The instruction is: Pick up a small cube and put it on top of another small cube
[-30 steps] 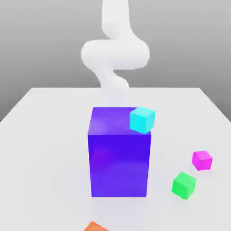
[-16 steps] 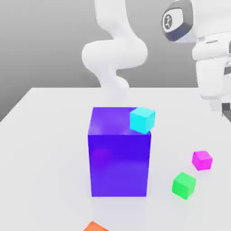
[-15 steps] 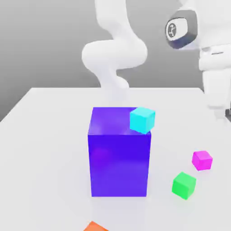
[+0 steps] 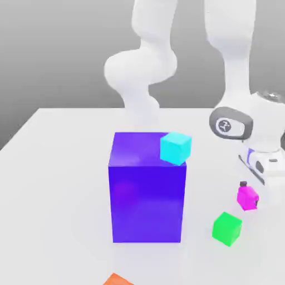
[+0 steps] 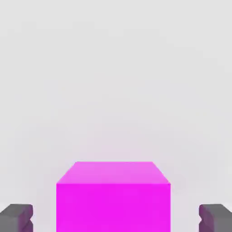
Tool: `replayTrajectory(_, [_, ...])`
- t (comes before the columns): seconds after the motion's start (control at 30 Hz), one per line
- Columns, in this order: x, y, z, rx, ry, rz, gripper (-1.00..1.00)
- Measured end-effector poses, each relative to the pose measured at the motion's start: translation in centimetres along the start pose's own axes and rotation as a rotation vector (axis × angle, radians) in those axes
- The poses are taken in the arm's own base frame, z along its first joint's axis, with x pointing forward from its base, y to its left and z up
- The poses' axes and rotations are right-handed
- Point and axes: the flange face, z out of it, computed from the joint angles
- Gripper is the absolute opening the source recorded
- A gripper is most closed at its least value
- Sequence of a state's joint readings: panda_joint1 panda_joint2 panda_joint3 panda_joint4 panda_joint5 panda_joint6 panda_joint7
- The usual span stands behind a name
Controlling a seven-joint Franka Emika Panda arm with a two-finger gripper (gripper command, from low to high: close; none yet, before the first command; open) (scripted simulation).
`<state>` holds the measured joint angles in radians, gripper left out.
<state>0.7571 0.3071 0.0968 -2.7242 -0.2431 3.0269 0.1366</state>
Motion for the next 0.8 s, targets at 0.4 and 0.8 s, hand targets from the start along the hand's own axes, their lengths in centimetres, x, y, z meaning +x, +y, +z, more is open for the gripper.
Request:
replayTrajectory(0.4, [0.1,0.8,-5.9,-0.004,-0.002,0.027,-1.0])
replayTrajectory(0.8, [-0.8,15.8,-6.8,-0.001,-0.001,0.517,-1.0])
